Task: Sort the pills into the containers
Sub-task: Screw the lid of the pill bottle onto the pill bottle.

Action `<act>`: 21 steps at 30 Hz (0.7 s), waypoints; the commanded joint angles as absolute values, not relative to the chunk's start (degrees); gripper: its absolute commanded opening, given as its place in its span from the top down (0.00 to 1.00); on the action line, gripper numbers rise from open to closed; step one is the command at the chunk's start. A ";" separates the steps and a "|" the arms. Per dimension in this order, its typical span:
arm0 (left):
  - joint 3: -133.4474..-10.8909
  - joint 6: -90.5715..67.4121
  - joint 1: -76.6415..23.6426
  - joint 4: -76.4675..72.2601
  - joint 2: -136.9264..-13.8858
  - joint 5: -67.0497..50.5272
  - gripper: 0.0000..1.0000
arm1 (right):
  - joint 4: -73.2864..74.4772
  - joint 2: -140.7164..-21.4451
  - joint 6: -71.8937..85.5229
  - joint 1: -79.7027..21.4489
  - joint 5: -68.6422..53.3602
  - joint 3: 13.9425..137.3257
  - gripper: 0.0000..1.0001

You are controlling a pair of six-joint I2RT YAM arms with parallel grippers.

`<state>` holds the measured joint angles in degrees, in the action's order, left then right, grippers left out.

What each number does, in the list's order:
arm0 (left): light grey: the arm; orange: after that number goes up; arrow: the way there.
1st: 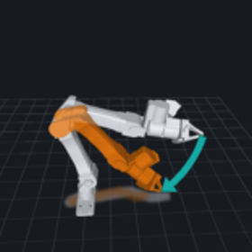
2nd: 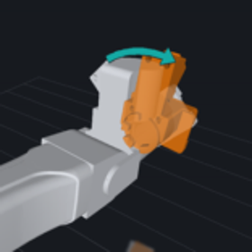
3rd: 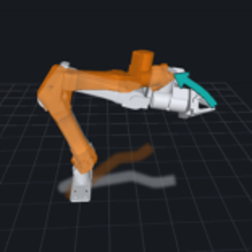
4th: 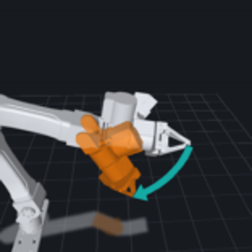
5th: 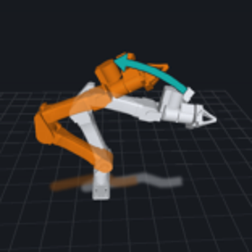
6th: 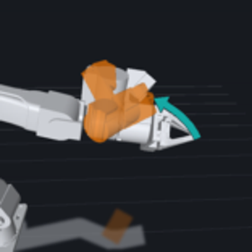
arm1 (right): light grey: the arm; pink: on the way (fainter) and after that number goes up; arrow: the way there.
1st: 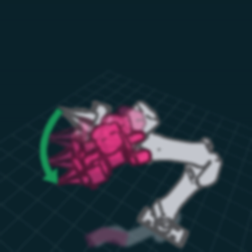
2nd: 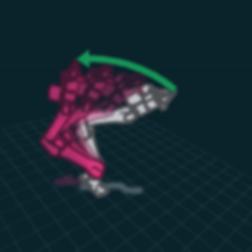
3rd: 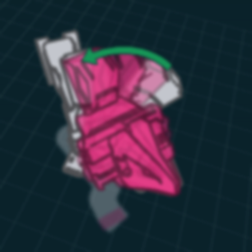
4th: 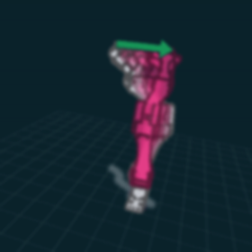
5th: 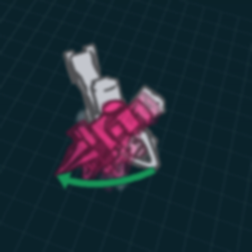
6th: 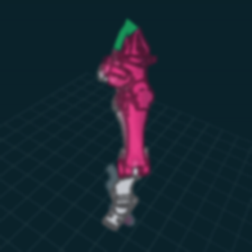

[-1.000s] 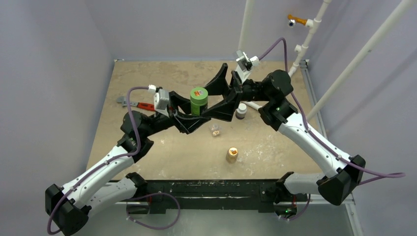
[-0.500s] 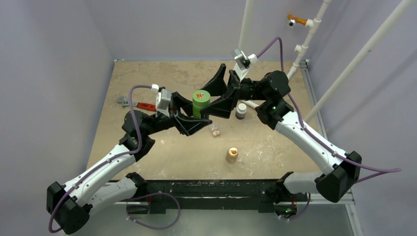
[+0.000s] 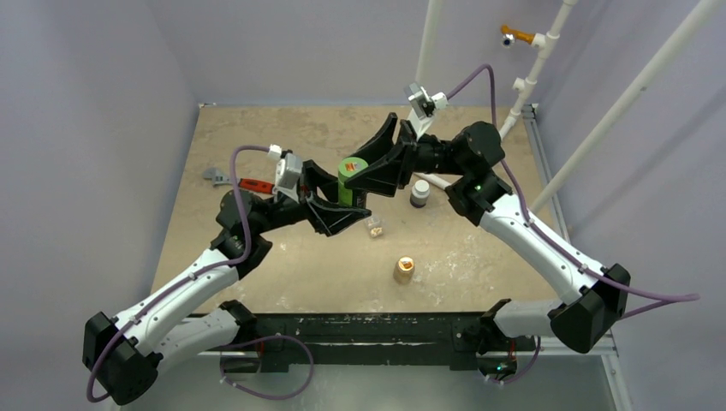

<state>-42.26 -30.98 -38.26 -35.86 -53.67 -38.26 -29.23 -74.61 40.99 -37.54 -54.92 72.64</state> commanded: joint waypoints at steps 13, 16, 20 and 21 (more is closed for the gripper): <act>-50.99 -15.83 -39.98 -18.89 -52.68 -11.26 1.00 | 10.60 -72.89 22.60 -48.66 -6.70 81.57 0.97; -53.48 -10.83 -43.16 -15.28 -53.19 -1.80 1.00 | 14.19 -73.90 23.82 -52.29 3.48 83.28 1.00; -55.74 -3.90 -48.02 -13.21 -54.53 10.19 1.00 | 19.57 -76.91 25.72 -56.93 18.20 87.00 1.00; -56.09 -3.10 -48.83 -13.19 -54.91 12.71 1.00 | 21.27 -77.82 26.35 -57.91 21.51 87.91 1.00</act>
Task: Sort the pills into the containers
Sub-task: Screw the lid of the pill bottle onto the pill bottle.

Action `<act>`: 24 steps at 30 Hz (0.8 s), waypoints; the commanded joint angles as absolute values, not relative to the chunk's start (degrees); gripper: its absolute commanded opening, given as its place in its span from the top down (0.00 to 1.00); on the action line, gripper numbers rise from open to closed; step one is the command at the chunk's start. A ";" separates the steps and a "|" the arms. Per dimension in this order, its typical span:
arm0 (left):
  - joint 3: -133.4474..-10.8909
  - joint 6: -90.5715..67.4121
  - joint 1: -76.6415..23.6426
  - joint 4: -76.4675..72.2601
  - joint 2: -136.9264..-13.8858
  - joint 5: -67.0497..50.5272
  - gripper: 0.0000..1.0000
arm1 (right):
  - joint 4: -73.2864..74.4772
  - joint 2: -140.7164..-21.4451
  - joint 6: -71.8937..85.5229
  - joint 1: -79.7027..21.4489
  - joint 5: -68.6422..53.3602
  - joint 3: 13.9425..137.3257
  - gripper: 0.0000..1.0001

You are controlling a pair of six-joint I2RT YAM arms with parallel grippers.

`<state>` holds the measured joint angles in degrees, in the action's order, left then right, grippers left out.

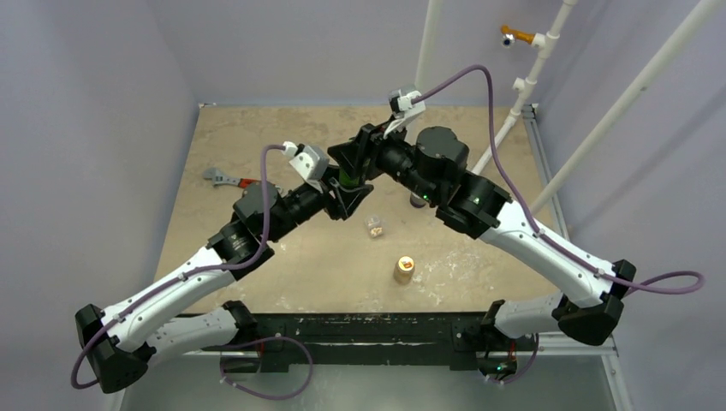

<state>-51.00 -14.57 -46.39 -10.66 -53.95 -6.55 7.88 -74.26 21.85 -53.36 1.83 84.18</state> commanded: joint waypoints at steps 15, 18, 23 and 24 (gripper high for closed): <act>-53.91 -6.54 -47.62 -9.69 -55.97 3.54 1.00 | 12.98 -75.96 23.95 -57.16 10.39 89.46 0.01; -52.03 -9.08 -45.61 -10.67 -55.20 -2.37 1.00 | 9.95 -73.67 24.24 -53.04 1.44 87.41 0.01; -49.82 -13.75 -41.50 -13.51 -54.28 -13.81 1.00 | 5.15 -71.22 23.62 -46.48 -15.57 84.24 0.01; -49.50 -14.46 -40.93 -14.28 -54.17 -15.64 1.00 | 3.96 -70.88 23.40 -45.73 -18.23 83.63 0.01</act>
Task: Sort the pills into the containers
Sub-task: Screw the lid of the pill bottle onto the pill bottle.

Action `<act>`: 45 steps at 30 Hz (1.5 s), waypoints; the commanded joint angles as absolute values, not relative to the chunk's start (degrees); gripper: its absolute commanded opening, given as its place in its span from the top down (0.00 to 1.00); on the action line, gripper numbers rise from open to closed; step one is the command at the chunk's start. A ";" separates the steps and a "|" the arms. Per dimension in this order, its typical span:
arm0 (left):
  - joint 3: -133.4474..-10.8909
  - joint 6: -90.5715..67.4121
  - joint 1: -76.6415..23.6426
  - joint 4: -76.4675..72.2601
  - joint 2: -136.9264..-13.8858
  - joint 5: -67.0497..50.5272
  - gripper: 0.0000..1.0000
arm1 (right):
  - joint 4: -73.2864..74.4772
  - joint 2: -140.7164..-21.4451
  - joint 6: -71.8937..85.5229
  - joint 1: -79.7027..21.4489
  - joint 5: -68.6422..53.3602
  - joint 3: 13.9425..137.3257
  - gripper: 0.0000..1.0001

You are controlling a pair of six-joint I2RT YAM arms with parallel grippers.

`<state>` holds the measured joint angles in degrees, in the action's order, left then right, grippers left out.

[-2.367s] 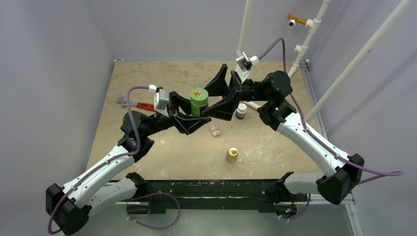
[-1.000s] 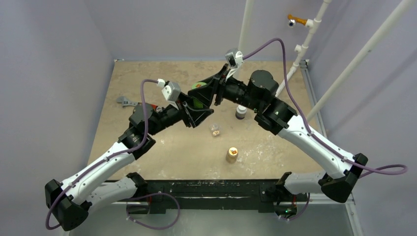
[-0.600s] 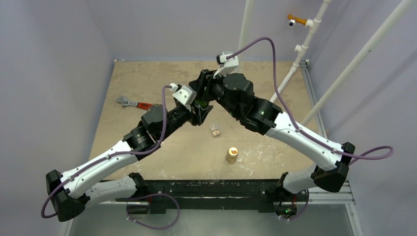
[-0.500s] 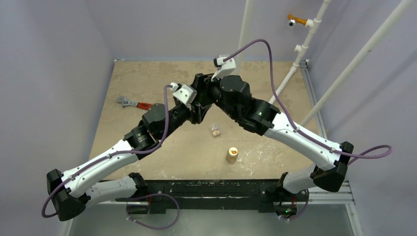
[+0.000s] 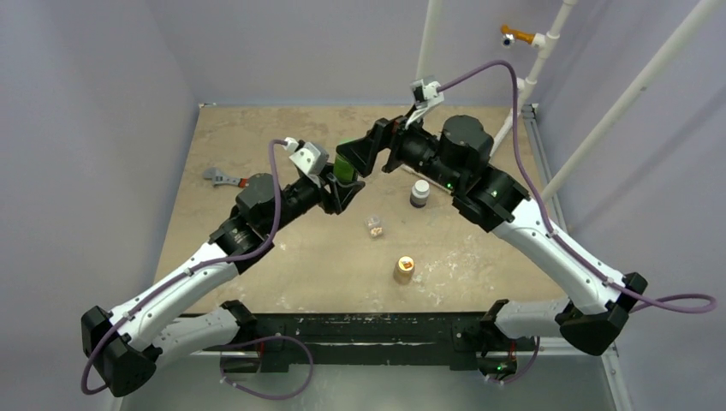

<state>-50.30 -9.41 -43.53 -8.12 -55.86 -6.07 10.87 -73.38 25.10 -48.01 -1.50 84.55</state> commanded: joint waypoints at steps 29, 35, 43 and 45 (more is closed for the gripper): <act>-45.33 -36.46 -34.23 -39.11 -56.55 -46.35 1.00 | -29.28 -71.95 42.30 -32.64 -58.08 72.04 0.24; -45.92 -36.39 -34.26 -38.70 -57.07 -46.12 1.00 | -25.44 -72.82 39.61 -34.12 -56.92 73.92 0.30; -46.21 -36.03 -34.19 -37.62 -57.47 -46.39 1.00 | -24.98 -72.17 39.44 -34.36 -55.24 74.09 0.44; -46.19 -36.03 -34.15 -37.64 -57.78 -46.37 1.00 | -24.60 -72.16 39.33 -34.60 -55.04 74.25 0.50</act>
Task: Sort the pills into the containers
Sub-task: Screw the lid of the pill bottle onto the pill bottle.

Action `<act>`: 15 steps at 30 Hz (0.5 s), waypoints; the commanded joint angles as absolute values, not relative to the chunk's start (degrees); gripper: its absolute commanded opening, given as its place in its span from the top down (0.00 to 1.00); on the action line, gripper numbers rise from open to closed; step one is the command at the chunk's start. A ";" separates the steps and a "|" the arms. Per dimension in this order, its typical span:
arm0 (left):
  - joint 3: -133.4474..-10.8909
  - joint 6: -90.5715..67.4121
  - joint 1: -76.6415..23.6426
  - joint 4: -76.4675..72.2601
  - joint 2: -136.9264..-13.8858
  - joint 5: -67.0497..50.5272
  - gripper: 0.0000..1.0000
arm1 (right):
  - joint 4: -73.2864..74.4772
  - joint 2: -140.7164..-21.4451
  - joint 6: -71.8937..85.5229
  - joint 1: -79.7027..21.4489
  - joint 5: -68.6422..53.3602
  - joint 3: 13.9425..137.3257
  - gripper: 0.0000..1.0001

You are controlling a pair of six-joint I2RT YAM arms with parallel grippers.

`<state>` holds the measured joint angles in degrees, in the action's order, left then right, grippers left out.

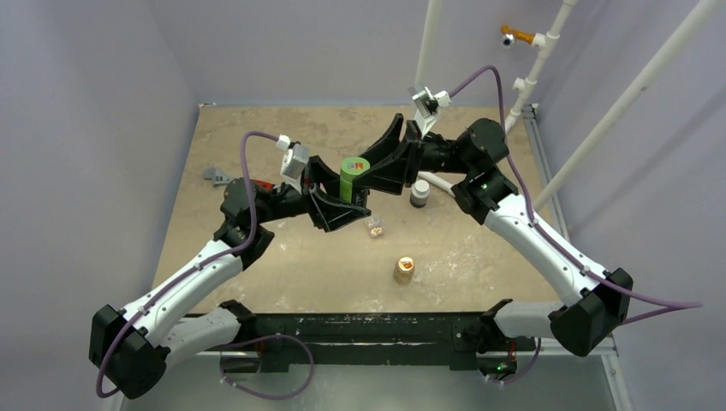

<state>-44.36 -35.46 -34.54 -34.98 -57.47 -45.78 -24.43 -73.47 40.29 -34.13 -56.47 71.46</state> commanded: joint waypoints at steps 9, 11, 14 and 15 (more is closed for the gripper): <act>-48.14 -28.26 -34.21 -25.54 -56.19 -36.91 1.00 | -7.35 -71.69 29.47 -38.25 -43.67 78.04 0.81; -48.21 -24.75 -34.27 -21.42 -54.83 -30.77 1.00 | -1.78 -71.32 27.07 -39.42 -37.76 79.04 0.86; -48.63 -19.70 -34.22 -15.26 -53.03 -20.06 1.00 | 5.43 -70.49 24.95 -41.52 -27.09 79.96 0.90; -48.87 -18.28 -34.34 -13.73 -52.49 -17.10 1.00 | 7.28 -70.30 24.86 -42.28 -23.03 80.33 0.90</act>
